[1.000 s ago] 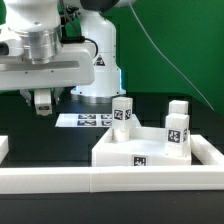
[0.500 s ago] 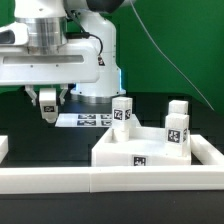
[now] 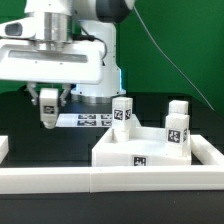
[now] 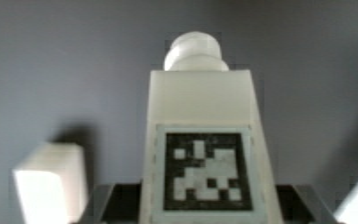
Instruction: Assemble square table
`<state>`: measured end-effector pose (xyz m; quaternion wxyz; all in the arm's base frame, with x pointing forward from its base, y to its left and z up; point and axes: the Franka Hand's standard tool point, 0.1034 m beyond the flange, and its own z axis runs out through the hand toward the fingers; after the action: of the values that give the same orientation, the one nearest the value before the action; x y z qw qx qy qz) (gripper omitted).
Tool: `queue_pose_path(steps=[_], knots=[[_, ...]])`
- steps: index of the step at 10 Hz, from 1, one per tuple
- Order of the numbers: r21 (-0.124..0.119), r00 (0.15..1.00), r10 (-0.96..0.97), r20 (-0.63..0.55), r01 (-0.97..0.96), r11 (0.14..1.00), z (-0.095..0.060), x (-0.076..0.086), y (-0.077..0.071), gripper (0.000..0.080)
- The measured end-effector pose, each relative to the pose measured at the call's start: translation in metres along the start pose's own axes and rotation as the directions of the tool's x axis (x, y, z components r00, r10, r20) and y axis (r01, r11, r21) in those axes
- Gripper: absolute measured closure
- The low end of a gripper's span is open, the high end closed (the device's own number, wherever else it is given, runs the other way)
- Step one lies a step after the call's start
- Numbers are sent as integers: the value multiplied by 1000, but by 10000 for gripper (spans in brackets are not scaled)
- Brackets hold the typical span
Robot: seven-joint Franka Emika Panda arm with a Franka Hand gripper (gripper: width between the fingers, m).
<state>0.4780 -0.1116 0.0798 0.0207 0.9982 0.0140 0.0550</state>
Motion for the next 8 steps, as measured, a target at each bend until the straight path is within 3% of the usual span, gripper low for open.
queue_pose_path(steps=[1, 2, 3, 6, 8], knots=[[24, 999, 38, 23, -39, 999, -4, 12, -16, 512], [22, 999, 49, 17, -49, 999, -10, 28, -32, 512], [10, 999, 29, 17, -29, 1000, -11, 31, -42, 512], [12, 999, 24, 21, -25, 1000, -9, 28, -41, 512], [24, 1000, 22, 20, -22, 999, -13, 38, -53, 512]])
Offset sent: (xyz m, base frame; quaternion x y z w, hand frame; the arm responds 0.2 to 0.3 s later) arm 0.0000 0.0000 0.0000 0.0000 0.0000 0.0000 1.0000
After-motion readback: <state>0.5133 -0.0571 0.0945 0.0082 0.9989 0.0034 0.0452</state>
